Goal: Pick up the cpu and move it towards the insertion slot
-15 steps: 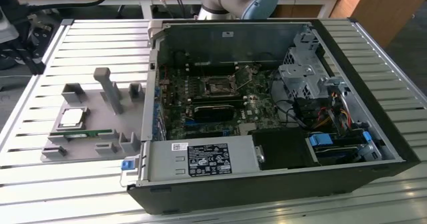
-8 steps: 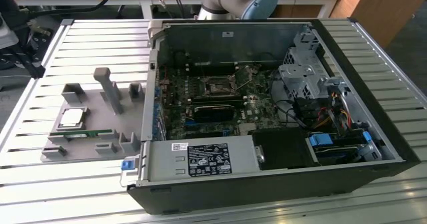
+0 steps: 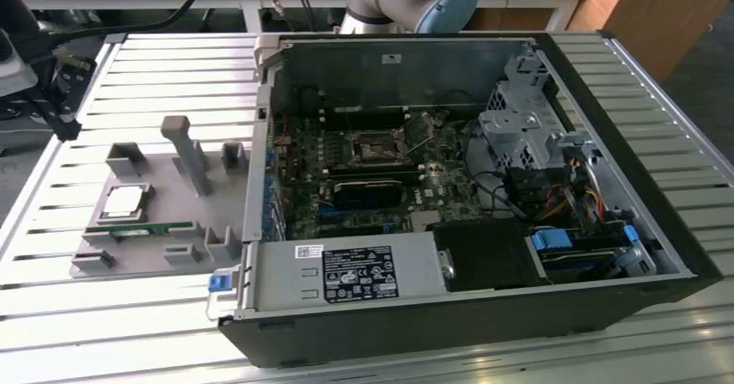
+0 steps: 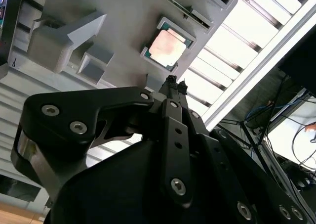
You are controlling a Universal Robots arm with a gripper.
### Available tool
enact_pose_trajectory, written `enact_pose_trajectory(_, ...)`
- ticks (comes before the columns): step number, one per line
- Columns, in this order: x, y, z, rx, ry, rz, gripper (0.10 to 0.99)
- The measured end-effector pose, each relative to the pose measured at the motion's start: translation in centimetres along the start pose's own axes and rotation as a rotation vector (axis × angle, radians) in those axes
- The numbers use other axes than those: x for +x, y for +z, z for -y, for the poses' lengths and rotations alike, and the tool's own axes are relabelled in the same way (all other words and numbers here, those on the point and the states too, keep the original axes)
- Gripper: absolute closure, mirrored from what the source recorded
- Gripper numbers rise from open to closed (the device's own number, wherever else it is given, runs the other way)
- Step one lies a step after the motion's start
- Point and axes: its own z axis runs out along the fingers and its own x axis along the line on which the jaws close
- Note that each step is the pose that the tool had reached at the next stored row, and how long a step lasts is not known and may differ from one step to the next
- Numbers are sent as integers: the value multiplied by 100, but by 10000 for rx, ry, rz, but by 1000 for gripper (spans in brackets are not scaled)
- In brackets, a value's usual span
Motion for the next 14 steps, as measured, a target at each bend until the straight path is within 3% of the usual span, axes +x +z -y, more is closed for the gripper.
enact_pose_trajectory(2, 1, 28, 1, 1, 0, 1, 973)
enact_pose_trajectory(7, 2, 100, 3, 8, 0, 0, 737)
enact_pose_trajectory(8, 2, 112, 4, 8, 0, 1, 737)
enact_pose_trajectory(10, 3, 133, 5, 8, 0, 0, 620)
enact_pose_trajectory(11, 3, 145, 5, 8, 0, 0, 620)
enact_pose_trajectory(13, 2, 167, 6, 8, 0, 0, 506)
enact_pose_trajectory(14, 3, 179, 6, 8, 0, 0, 506)
